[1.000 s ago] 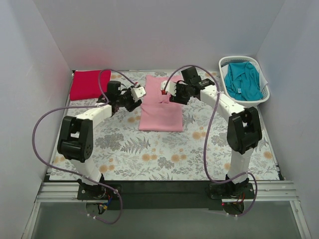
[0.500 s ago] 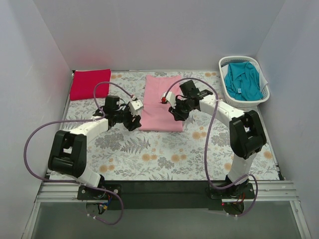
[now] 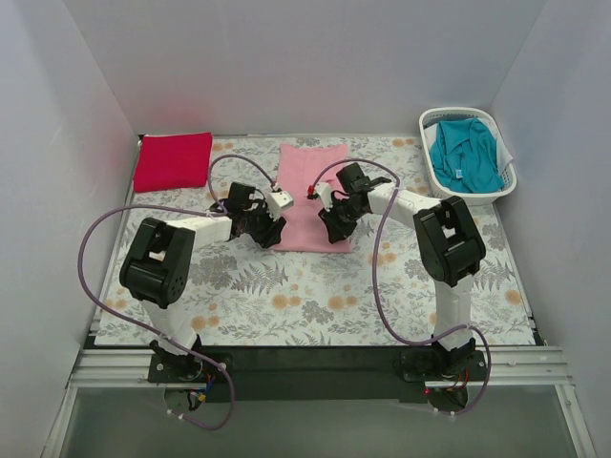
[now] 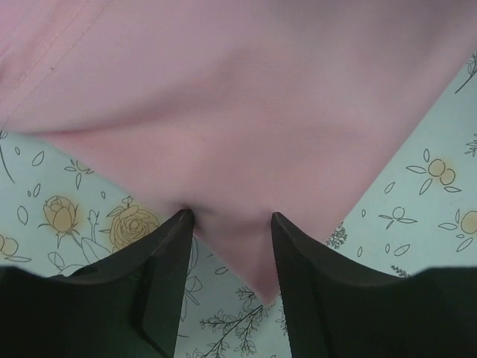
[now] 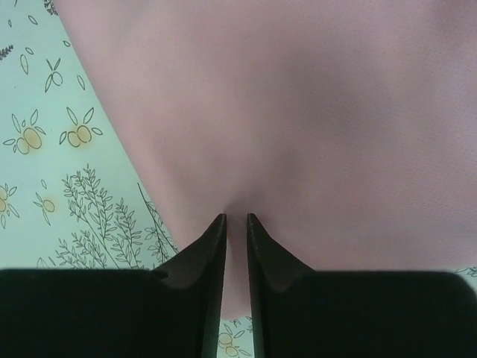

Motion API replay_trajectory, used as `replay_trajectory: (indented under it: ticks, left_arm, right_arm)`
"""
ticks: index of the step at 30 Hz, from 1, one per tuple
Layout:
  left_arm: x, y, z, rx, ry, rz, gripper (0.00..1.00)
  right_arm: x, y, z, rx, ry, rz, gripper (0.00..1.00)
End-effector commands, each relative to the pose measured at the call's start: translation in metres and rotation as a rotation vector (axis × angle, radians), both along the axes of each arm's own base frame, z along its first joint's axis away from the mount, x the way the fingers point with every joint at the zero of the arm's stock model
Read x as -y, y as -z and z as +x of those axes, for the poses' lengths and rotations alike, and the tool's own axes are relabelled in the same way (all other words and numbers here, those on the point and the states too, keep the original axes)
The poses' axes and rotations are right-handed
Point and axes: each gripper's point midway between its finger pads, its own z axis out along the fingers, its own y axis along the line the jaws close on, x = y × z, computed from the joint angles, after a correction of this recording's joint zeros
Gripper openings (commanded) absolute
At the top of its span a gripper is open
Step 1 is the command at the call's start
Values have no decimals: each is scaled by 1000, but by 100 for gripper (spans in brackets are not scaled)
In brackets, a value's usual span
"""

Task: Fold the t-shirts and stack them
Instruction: Fold the tshirt

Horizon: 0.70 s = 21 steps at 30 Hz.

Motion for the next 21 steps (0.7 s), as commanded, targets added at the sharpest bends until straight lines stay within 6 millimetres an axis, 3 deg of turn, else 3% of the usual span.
replay_trajectory:
  ticks: [1, 3, 7, 9, 10, 13, 14, 15, 17, 19, 21]
  left_arm:
    - [-5, 12, -8, 9, 17, 102, 44]
    - [-7, 22, -31, -25, 62, 131, 43]
    - [-10, 18, -72, -75, 121, 132, 41]
    - [-14, 12, -92, -101, 132, 121, 41]
    - [-13, 9, -99, -112, 139, 115, 41]
    - [-15, -6, -121, -130, 147, 81, 43]
    - [-17, -10, -128, -141, 149, 76, 44]
    - [-13, -29, -130, -100, 160, 38, 45]
    - [-13, -43, -144, -110, 178, 6, 48]
    - [-8, -64, -154, -72, 208, -46, 49]
    - [-9, -65, -167, -63, 249, -41, 50]
  right_arm:
    - [5, 7, -2, -11, 21, -11, 22]
    - [13, 15, -15, -31, 13, -29, 21]
    - [23, 19, -48, -67, -16, -36, 19]
    - [23, 9, -62, -64, -26, -15, 19]
    - [27, 15, -85, -101, -47, -21, 19]
    - [28, -3, -116, -114, -64, 22, 23]
    - [28, -21, -118, -71, -65, 59, 25]
    - [29, -29, -120, -54, -65, 71, 26]
    - [35, -51, -121, 35, -82, 85, 30]
    - [42, -60, -118, 120, -113, 74, 33]
    - [51, -64, -125, 164, -143, 59, 34]
